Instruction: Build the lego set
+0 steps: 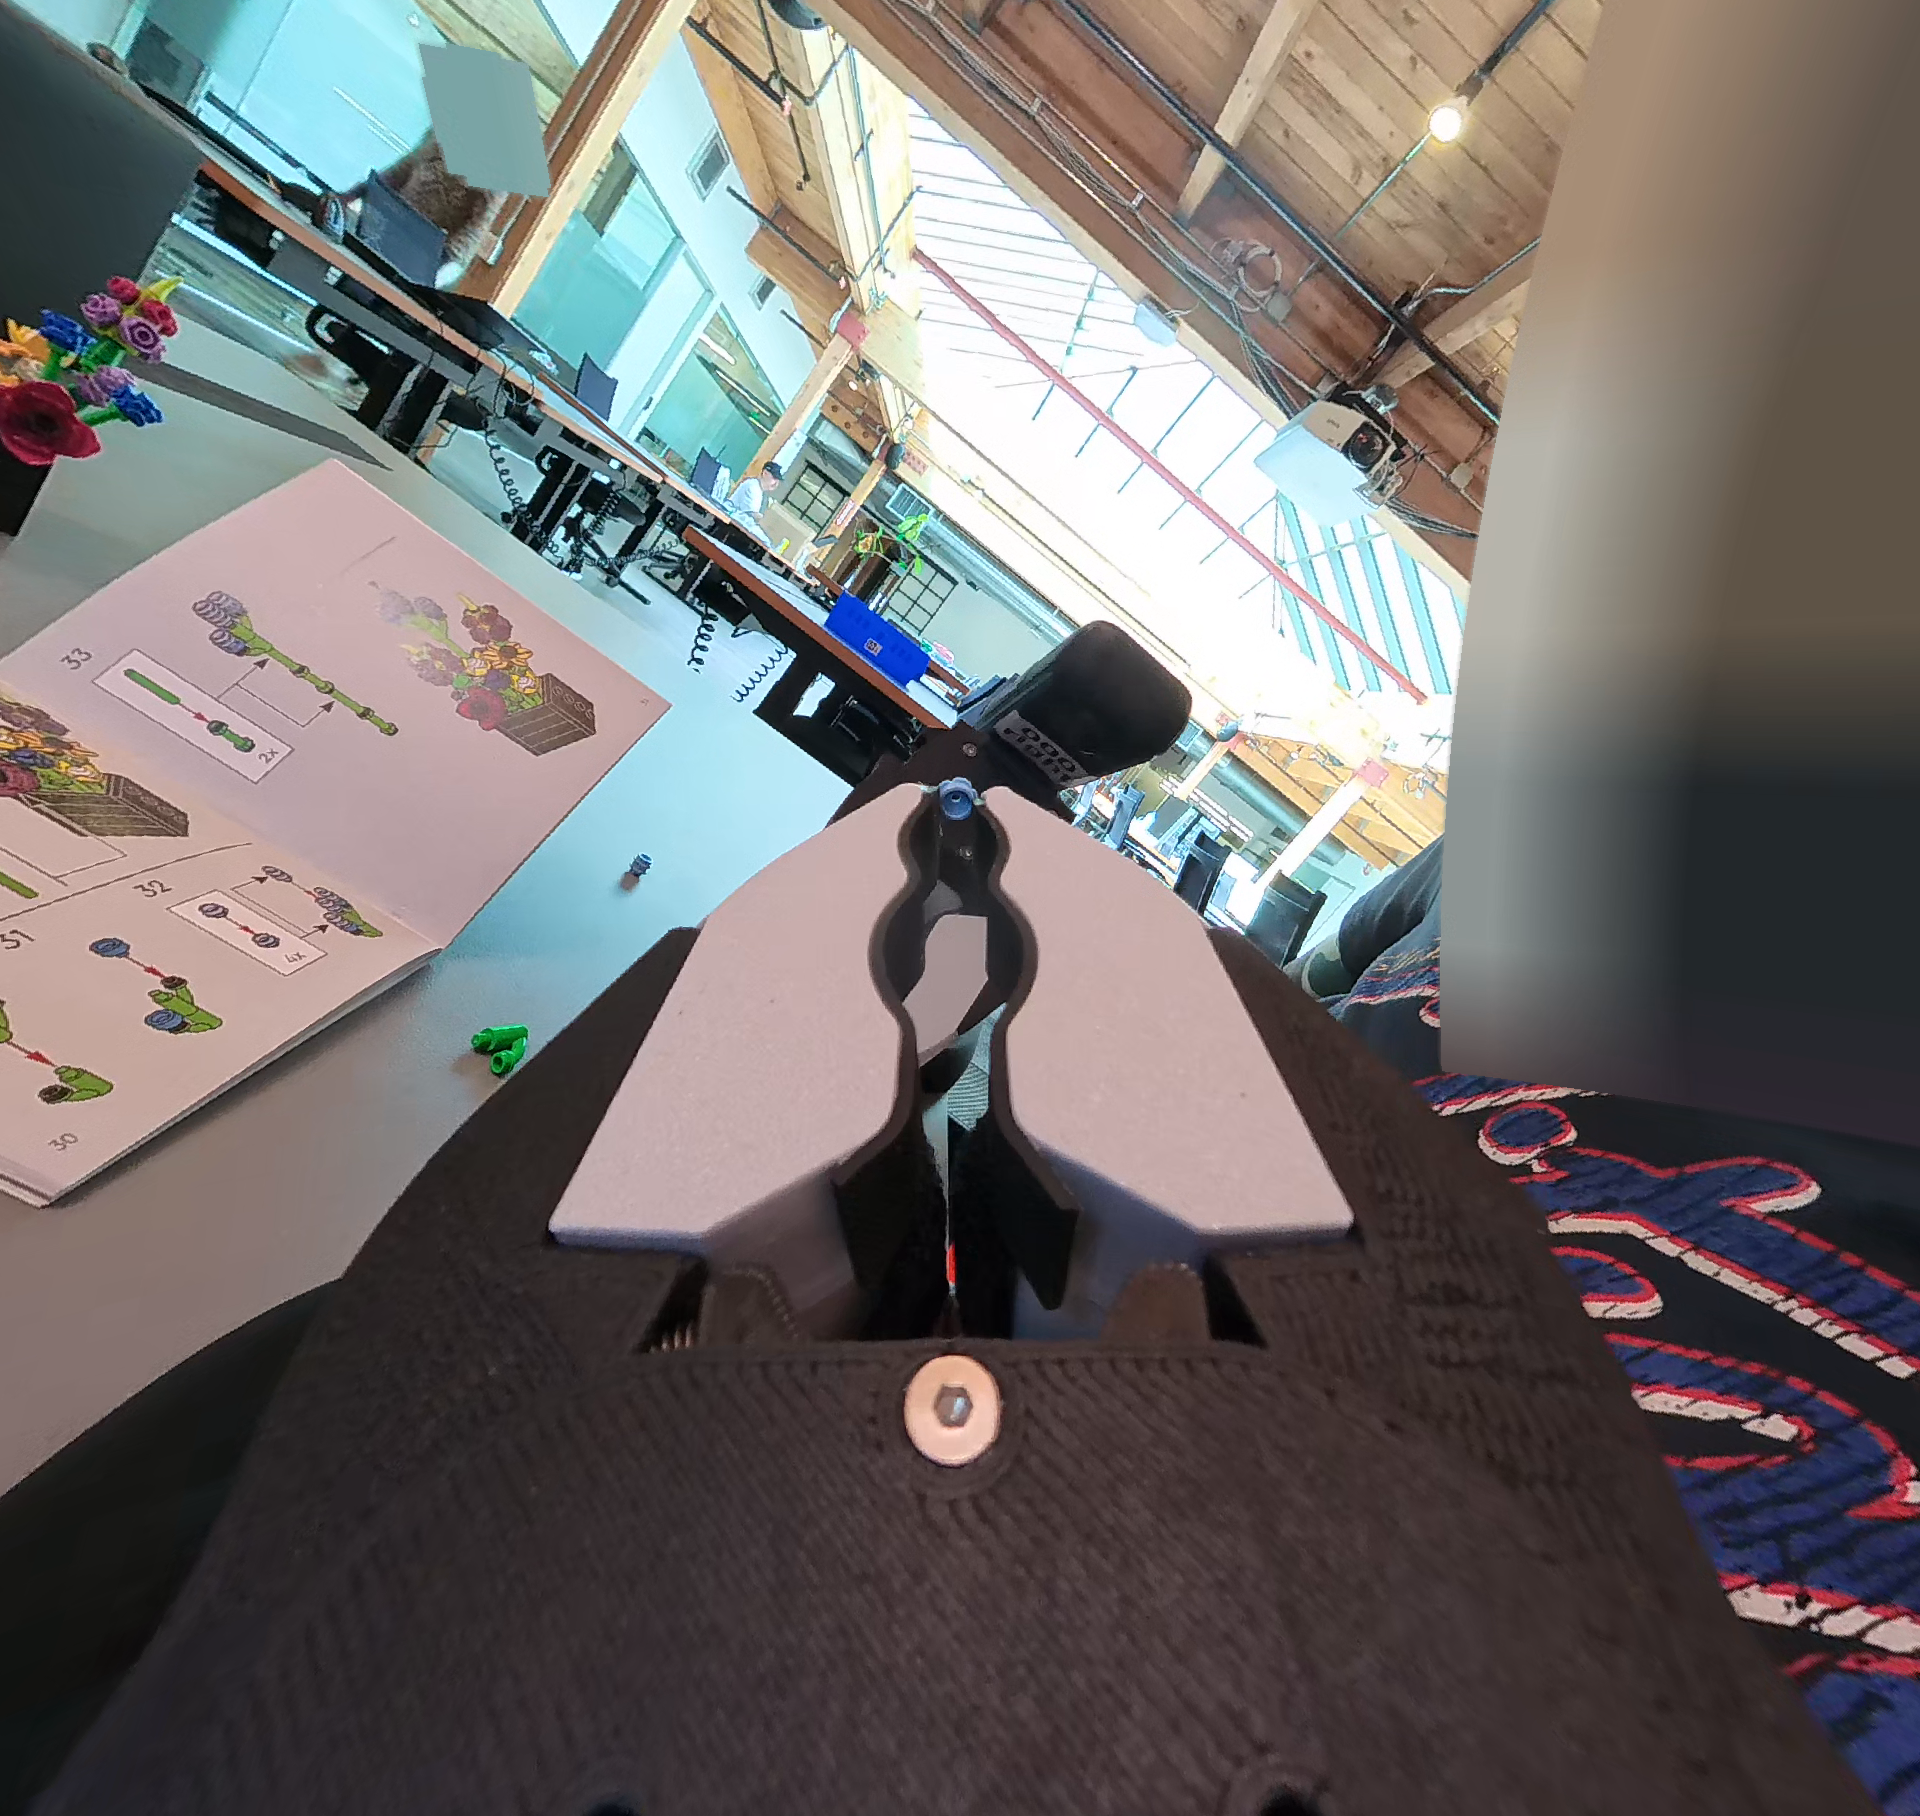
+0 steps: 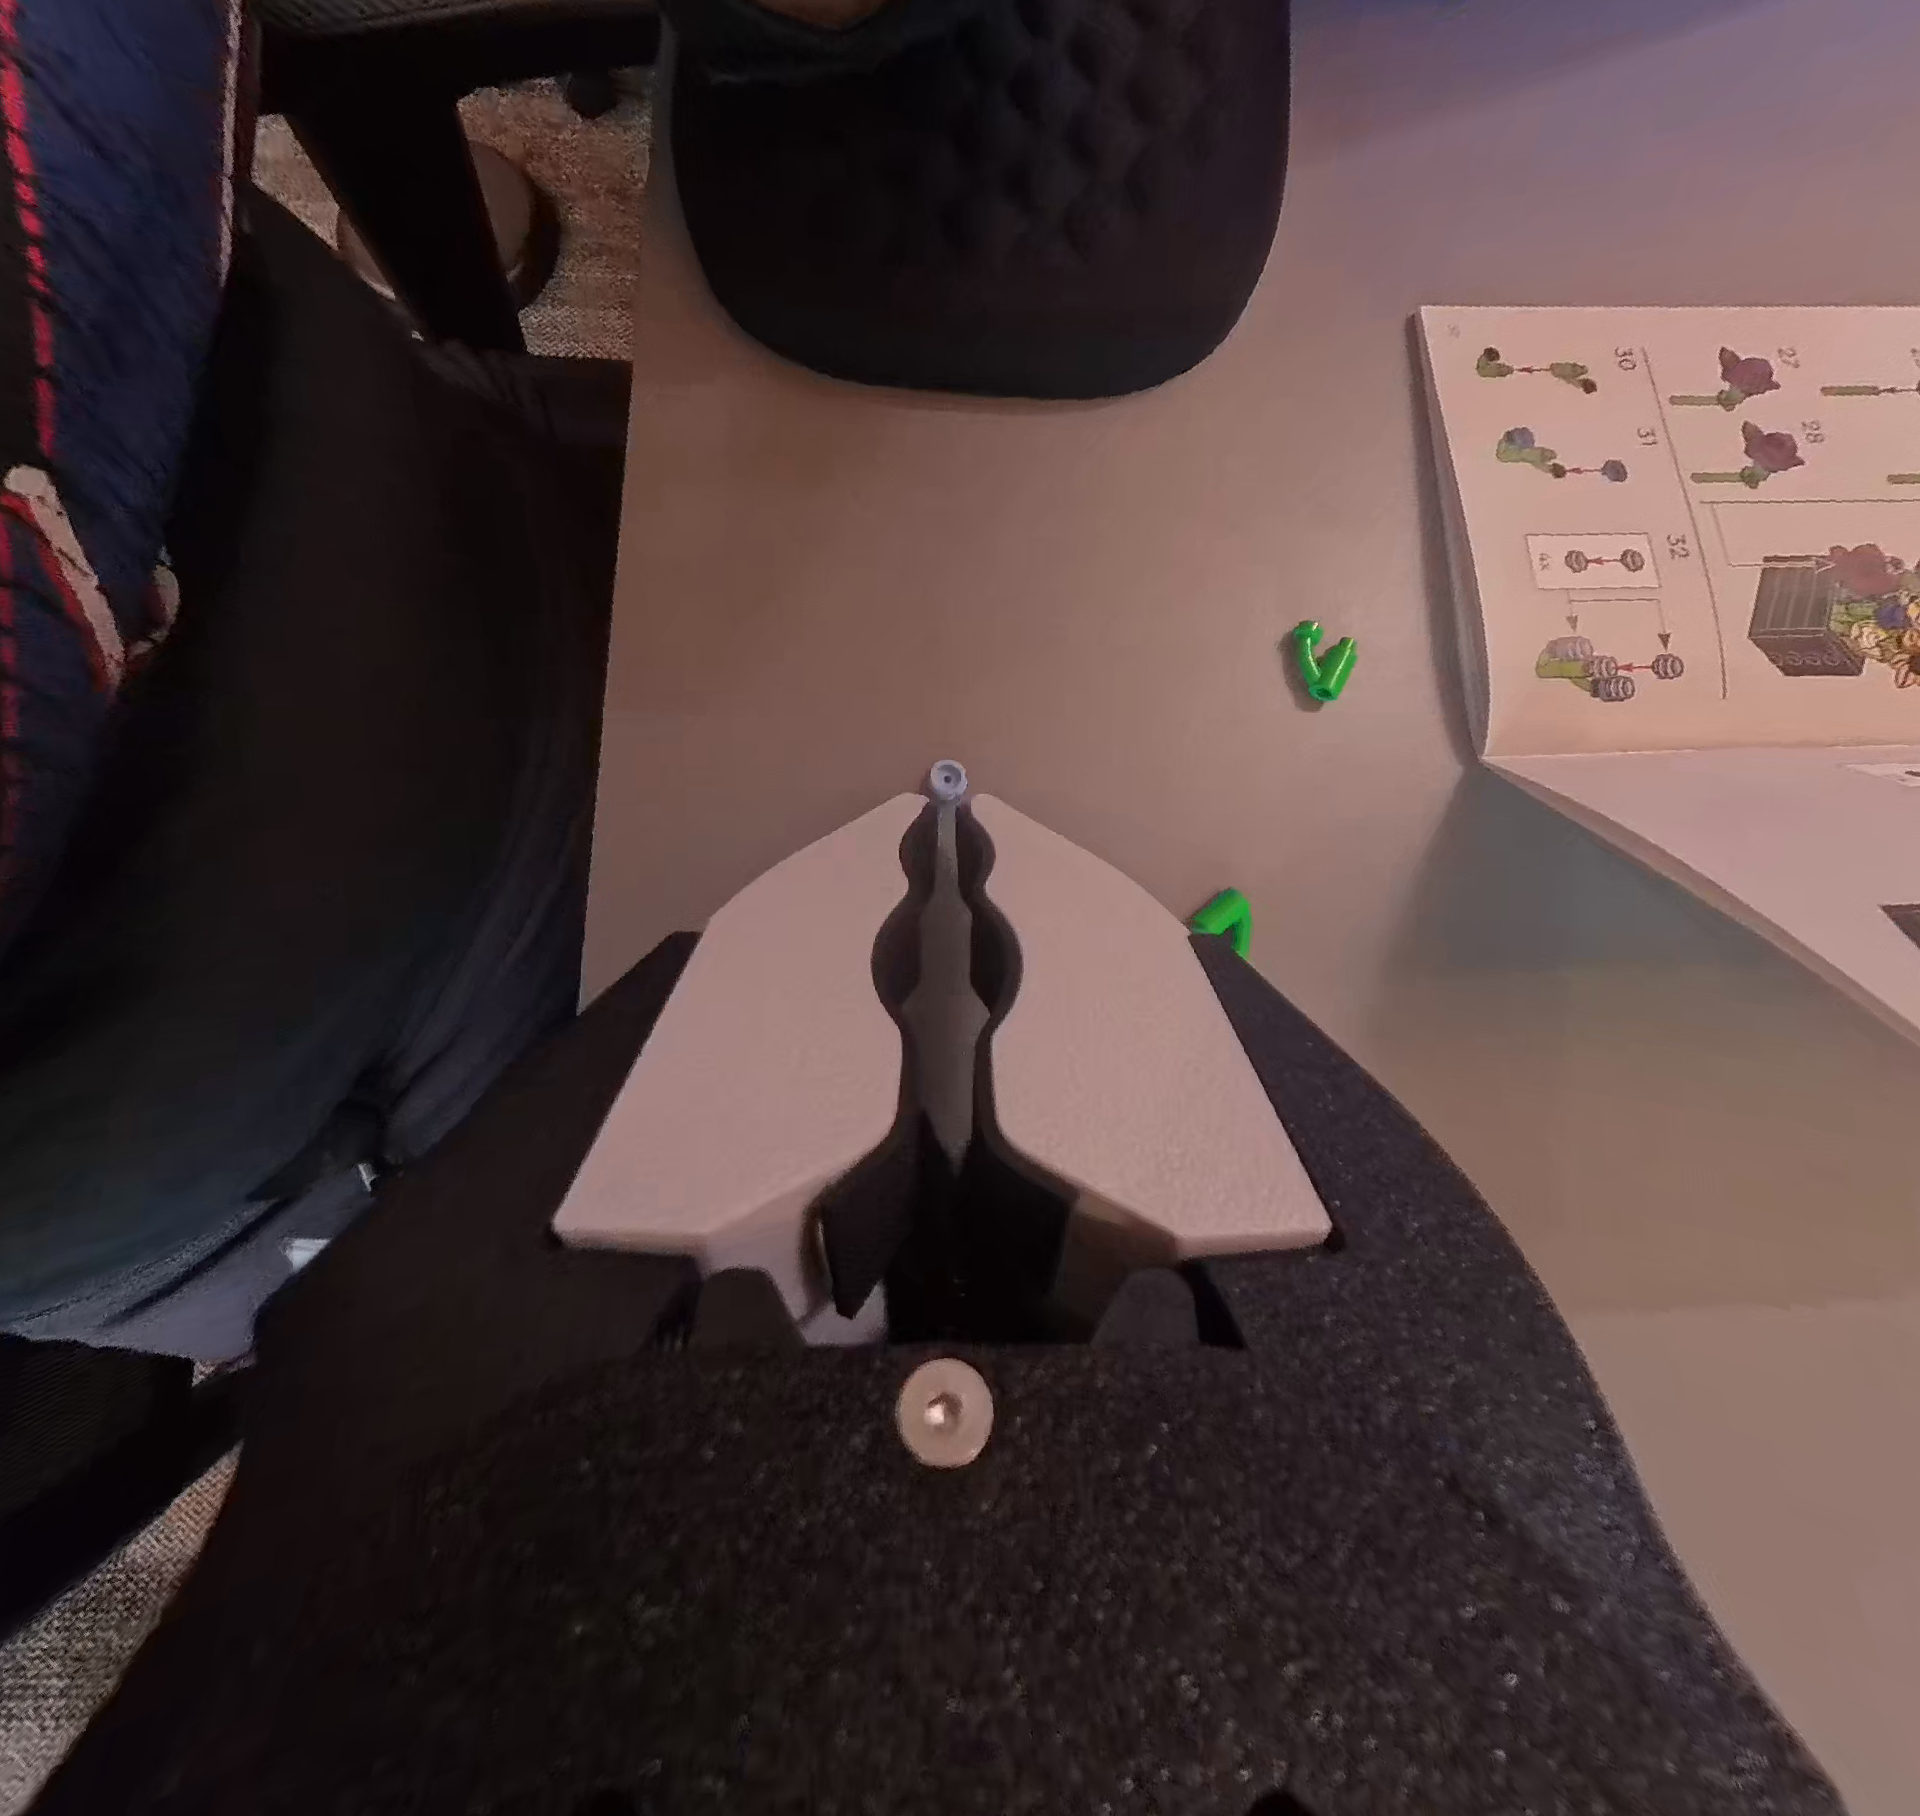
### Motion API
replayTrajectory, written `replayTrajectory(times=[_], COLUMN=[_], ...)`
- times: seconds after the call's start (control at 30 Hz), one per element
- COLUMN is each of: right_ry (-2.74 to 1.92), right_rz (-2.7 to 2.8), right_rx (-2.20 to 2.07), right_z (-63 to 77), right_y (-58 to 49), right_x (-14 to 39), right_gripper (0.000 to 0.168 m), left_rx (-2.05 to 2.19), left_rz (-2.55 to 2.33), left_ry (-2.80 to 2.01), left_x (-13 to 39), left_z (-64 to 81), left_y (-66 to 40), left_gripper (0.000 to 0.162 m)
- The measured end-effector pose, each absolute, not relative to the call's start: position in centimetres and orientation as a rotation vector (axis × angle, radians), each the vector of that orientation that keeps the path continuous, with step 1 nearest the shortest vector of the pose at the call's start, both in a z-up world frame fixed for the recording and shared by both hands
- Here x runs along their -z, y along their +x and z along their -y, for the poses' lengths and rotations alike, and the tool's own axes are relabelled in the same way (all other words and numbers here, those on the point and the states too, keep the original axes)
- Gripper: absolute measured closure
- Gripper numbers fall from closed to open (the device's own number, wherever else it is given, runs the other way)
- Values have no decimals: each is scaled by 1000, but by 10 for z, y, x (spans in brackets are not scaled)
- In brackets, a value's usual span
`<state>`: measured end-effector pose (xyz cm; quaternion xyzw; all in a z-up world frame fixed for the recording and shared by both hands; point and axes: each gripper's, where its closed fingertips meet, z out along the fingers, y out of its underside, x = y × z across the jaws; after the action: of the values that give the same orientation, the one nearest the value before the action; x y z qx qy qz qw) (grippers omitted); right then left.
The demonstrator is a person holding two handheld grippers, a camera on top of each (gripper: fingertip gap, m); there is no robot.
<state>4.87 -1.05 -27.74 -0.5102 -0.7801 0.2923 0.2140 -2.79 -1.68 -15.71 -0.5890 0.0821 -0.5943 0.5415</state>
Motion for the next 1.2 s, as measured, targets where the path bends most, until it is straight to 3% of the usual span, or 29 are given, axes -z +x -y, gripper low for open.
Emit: replayTrajectory(times=[0.23,0.57,0.8,1.07,1.2], right_ry=[-1428,-1387,-1564,-1650,-1662], right_rz=[2177,2262,2531,2521,2389], right_rx=[-823,-759,-128,-220,-340], right_z=[13,13,-46,-40,-42], right_y=[46,45,160,182,179], right_x=[279,280,252,271,263], right_gripper=[152,161,160,160,151], left_rx=[1416,1412,1393,1379,1373], left_rz=[-201,-214,-236,-237,-229], left_ry=[-1409,-1420,-1434,-1475,-1484], left_x=[158,159,160,164,165], left_z=[17,17,18,15,14], left_y=[-27,-25,-22,-19,-19], left_gripper=[156,156,156,156,156])
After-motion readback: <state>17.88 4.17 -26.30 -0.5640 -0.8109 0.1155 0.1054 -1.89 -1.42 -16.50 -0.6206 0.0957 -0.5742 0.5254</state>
